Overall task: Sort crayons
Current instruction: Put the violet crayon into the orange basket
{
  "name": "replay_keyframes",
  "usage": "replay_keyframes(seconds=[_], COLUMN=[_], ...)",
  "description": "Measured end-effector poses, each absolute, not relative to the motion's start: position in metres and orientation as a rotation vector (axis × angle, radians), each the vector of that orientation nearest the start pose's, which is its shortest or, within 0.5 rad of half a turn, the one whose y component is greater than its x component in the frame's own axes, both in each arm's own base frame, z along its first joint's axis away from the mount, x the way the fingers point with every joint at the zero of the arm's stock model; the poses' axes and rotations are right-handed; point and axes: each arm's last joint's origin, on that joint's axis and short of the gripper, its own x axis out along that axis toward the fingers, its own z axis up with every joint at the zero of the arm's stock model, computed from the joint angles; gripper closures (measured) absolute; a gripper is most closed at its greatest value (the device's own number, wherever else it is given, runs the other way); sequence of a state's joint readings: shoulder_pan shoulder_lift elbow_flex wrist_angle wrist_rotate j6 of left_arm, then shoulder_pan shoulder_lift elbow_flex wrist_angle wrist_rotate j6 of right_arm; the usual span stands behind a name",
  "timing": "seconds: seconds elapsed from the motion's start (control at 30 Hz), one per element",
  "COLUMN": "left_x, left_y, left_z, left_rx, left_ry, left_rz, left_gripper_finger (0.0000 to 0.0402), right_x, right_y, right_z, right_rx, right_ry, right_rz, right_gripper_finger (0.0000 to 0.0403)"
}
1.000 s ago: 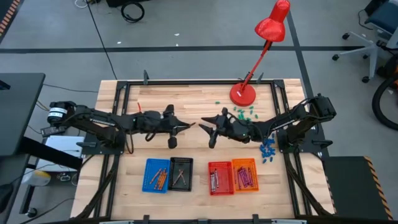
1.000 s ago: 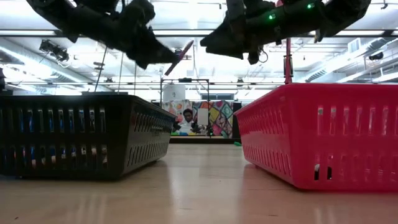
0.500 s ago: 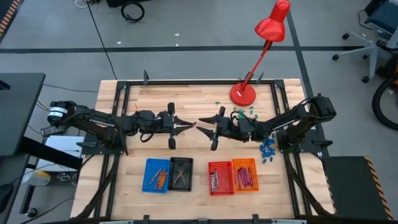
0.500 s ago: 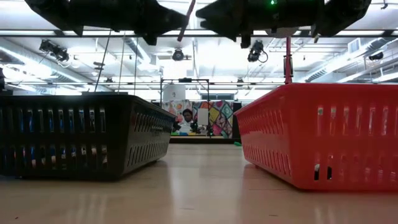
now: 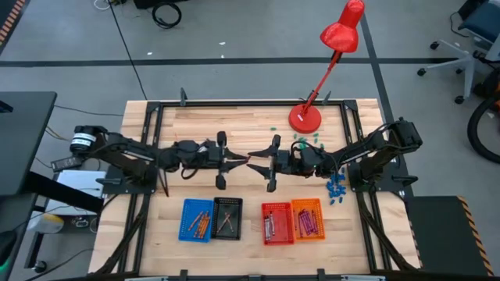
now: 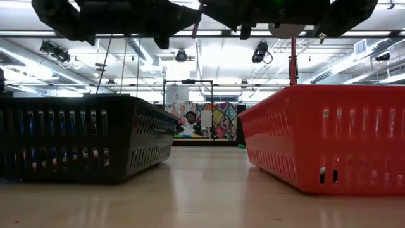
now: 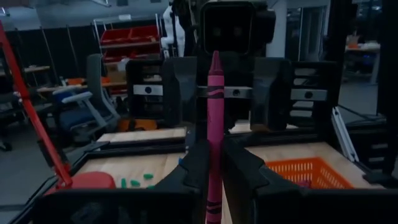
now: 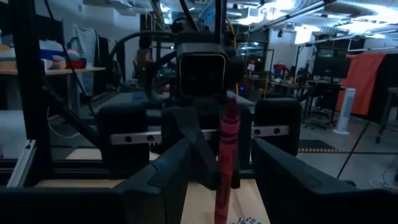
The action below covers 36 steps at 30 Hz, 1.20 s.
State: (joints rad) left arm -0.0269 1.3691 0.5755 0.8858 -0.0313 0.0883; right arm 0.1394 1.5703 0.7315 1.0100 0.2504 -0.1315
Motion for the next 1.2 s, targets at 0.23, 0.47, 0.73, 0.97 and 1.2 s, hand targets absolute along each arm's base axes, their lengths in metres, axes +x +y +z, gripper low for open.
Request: replay_keyframes(seconds=[0.23,0.47,0.73,0.97,1.2], left_x=[0.284,0.289,0.29,0.29,0.29], left_y=[-0.007,-0.007,-0.004,-0.002,0.001], left_z=[0.232,0.224,0.222,0.222,0.213], left_rx=[0.067,0.06,0.062,0.042,0.046], left_ry=[-0.126,-0.113,-0.107,-0.102,-0.009], left_rz=[0.009,0.009,0.02,0.026,0.031], left_gripper_finger=[0.036,0.036,0.036,0.033,0.0256], right_x=[0.321,0.32,0.321,0.321,0.321], right_y=[0.038,0.036,0.032,0.03,0.029], right_z=[0.242,0.241,0.239,0.237,0.234], right_rx=[-0.101,-0.097,-0.083,-0.078,-0.082], right_ry=[-0.16,-0.154,-0.123,-0.11,-0.069], right_rz=[-0.122,-0.18,-0.198,-0.223,-0.275], right_gripper_finger=[0.0237,0.0299,0.0377,0.037,0.0362])
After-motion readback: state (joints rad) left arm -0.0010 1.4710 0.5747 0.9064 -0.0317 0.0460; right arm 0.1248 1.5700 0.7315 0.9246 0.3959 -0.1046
